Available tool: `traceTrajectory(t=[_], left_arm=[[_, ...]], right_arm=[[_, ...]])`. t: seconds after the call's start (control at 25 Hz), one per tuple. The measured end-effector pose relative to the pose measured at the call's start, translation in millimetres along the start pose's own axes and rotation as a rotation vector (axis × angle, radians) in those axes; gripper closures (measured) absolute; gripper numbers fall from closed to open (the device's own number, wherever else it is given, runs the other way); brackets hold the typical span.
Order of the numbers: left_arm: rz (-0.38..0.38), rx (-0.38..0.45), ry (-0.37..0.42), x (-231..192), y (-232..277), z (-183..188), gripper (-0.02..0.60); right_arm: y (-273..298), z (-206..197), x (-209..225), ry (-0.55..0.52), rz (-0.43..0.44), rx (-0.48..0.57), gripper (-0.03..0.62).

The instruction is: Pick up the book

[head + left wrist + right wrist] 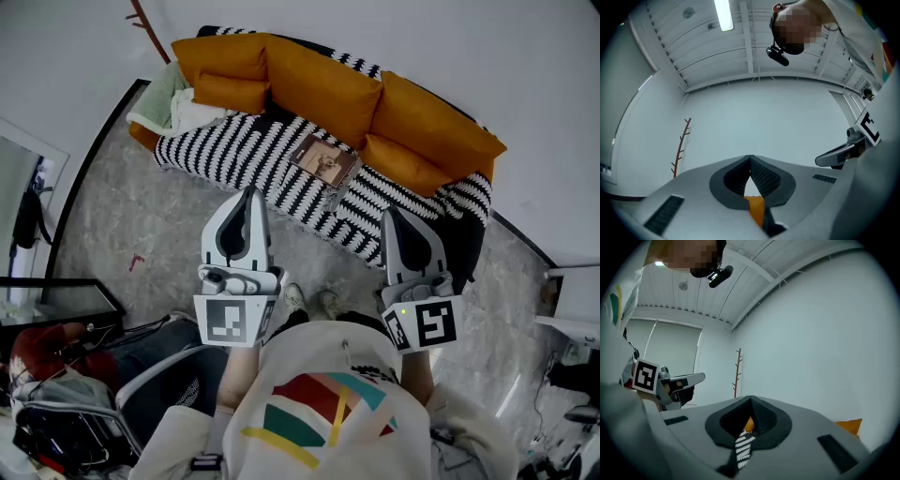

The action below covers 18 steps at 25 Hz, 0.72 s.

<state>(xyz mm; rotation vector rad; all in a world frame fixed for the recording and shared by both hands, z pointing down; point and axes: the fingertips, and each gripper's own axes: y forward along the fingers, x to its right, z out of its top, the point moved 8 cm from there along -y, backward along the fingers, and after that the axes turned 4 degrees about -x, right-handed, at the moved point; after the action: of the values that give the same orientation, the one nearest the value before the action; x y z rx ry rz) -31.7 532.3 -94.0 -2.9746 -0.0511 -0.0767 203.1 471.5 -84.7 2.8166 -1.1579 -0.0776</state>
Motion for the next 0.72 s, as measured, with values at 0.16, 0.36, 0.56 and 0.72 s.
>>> traceTrajectory(t=[0.16,0.36,0.56,0.72], left_arm=[[-0.014,0.0,0.002,-11.4,-7.2,-2.2,0.588],[-0.026,0.005,-0.008,-31.5,-18.1,-1.8,0.588],[-0.037,0.036,-0.034,-58.4,-31.7,-1.7,0.588],[-0.042,0.03,-0.06,-72.8,-31.5,-10.8,0.588]], right_arm=[[7.9,-1.6,-17.4,-0.005,0.014,-0.002,0.582],[21.0,-0.9,-41.5,0.011,0.014,-0.001,0.582],[27.3,-1.3,-70.8,0.044,0.0,-0.002,0.582],[32.4,-3.7,-83.1,0.014,-0.002,-0.032,0.582]])
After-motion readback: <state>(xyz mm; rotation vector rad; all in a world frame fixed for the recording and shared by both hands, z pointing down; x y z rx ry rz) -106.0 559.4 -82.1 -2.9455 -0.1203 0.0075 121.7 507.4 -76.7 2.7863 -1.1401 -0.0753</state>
